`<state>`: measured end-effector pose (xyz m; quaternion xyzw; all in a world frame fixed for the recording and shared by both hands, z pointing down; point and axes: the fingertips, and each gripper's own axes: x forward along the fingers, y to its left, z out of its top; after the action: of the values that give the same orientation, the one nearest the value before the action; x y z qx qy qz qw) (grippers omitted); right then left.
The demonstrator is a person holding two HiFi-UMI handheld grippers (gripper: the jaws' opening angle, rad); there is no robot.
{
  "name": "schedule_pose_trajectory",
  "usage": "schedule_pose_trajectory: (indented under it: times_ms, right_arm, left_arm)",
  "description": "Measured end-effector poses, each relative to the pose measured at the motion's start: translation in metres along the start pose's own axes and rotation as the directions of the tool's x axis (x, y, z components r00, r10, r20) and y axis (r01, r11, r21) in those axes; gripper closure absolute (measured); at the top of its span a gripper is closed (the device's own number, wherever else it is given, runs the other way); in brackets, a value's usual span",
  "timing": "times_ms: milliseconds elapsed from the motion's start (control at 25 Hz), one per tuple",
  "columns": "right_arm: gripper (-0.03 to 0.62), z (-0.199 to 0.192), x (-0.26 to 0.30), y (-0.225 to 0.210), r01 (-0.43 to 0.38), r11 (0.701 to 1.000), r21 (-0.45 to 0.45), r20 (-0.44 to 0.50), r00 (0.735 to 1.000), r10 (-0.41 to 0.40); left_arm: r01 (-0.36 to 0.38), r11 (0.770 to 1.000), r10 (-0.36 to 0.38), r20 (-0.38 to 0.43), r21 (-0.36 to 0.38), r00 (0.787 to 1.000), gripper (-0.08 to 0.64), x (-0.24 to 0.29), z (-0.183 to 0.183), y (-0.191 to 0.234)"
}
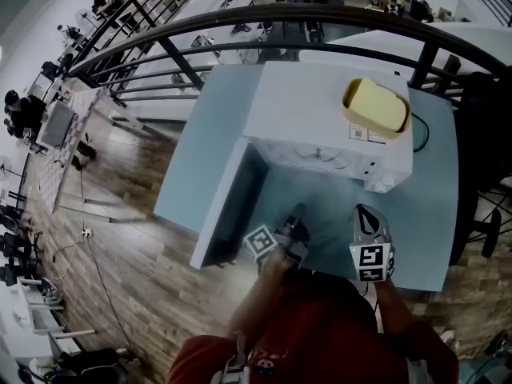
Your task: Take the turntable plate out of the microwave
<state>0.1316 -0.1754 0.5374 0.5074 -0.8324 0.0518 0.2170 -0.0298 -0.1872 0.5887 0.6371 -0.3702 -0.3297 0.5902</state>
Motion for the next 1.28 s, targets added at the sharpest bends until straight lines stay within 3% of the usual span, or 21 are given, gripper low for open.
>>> schedule_pose_trajectory:
  times_ms: [400,640,1120,1280]
  right_arm:
    - [0.592,0.031,-0.022,-0.019,0.058,0.995,0.084,0.053,0.997,-0.062]
    - [0.592,0.06,-0.033,-0.02,0.109,0.984,0.14,0.093,0.988,-0.123]
    - [0.592,0.114,-0.073,-0.038,0.189,0.962,0.197,0.199,0.953,-0.228]
    - [0.592,0.118,-0.083,-0.048,0.205,0.95,0.235,0.214,0.943,-0.256]
  left_arm:
    - [0.04,0.999,-0.04,-0.019,0.001,0.999,0.528,-0.025,-0.007,-0.058]
    - [0.046,0.998,-0.043,-0.06,0.04,0.997,0.528,-0.032,0.003,-0.084]
    - [0.139,0.99,-0.14,-0.112,-0.015,0.984,0.528,-0.03,0.005,-0.153]
    - [0.141,0.99,-0.139,-0.102,0.011,0.985,0.528,-0.026,0.009,-0.169]
